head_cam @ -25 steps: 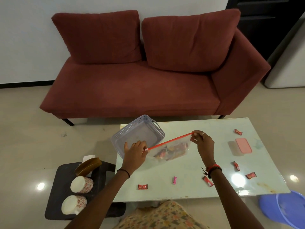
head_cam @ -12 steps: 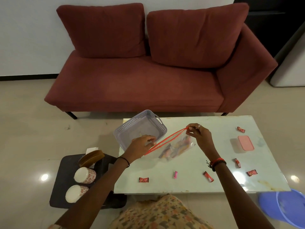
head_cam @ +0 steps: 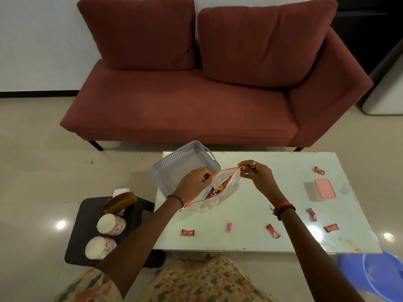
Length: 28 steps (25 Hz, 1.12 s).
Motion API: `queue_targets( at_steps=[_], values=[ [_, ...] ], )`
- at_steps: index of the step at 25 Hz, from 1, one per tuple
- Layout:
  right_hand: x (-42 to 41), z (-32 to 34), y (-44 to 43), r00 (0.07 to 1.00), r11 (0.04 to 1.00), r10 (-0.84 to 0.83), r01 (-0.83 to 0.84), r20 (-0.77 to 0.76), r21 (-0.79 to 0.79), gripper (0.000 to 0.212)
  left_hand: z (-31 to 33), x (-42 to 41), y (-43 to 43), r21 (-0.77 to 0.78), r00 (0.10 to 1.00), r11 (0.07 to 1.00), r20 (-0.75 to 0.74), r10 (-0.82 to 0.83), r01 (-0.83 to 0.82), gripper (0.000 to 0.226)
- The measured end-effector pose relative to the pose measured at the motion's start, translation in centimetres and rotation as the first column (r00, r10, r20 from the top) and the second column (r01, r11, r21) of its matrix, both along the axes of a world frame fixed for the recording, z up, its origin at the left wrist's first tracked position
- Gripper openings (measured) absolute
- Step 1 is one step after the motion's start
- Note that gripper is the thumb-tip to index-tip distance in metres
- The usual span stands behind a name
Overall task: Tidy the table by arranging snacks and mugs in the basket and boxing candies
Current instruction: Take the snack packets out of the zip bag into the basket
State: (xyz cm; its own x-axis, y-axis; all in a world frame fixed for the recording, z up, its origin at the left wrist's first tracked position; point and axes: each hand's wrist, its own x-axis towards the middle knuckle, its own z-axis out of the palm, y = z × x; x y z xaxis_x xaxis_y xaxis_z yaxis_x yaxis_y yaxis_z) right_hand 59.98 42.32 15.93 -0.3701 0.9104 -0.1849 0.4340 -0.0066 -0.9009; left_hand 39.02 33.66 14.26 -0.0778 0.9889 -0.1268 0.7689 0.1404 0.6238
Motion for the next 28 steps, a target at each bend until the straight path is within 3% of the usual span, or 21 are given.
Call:
queue_targets(
  at_steps=[2,4,6,9,11,12,15,21,23,25,28],
  values=[
    [-0.6,0.0,-0.4,0.984,0.985,-0.016,-0.014,0.175,0.169,0.021,-0.2,-0.4,-0.1,0.023,0.999,0.999,-0.001,0.037,-0.037,0.022],
    [-1.7,0.4,-1.2,0.97,0.928,0.016,-0.104,0.241,0.358,0.019,-0.6,-0.8,-0.6,0.021,0.998,0.998,0.007,0.065,-0.065,0.02],
    [-3.4,0.5,-2.7,0.914,0.835,0.242,-0.367,0.325,0.41,0.018,-1.2,-1.1,-1.4,0.009,0.995,0.995,0.023,0.099,-0.099,0.019],
    [-6.0,-1.2,-5.5,0.581,0.533,0.536,-0.795,0.612,0.288,0.024,-2.0,-1.8,-2.8,0.018,0.994,0.994,0.019,0.106,-0.107,0.014],
    [-6.4,-2.4,-6.7,0.341,0.353,0.558,-0.923,0.756,0.155,0.029,-2.2,-3.0,-4.0,0.035,0.997,0.996,0.011,0.078,-0.079,0.012],
    [-6.3,-2.7,-6.9,0.268,0.325,0.557,-0.941,0.786,0.09,0.03,-2.3,-3.9,-4.5,0.048,0.997,0.996,0.016,0.078,-0.079,0.011],
    [-6.2,-3.3,-7.4,0.163,0.351,0.536,-0.935,0.828,-0.043,0.029,-2.7,-6.3,-5.8,0.074,0.994,0.993,0.05,0.094,-0.097,0.009],
    [-12.7,-5.2,-7.3,0.206,0.487,0.544,-0.867,0.813,-0.107,0.034,-3.6,-7.4,-6.2,0.097,0.997,0.994,0.06,0.041,-0.046,0.01],
    [-15.1,-5.8,-6.8,0.174,0.487,0.595,-0.854,0.785,-0.18,0.032,-3.5,-7.6,-5.8,0.136,0.996,0.99,0.078,0.03,-0.04,0.012],
    [-17.1,-6.9,-6.6,0.076,0.448,0.631,-0.848,0.772,-0.282,0.031,-3.1,-7.4,-5.3,0.161,0.995,0.987,0.095,0.001,-0.016,0.013],
    [-19.0,-9.3,-7.3,0.106,0.496,0.66,-0.805,0.744,-0.325,0.034,-2.9,-7.0,-4.8,0.195,0.993,0.981,0.119,-0.004,-0.02,0.014]
  ],
)
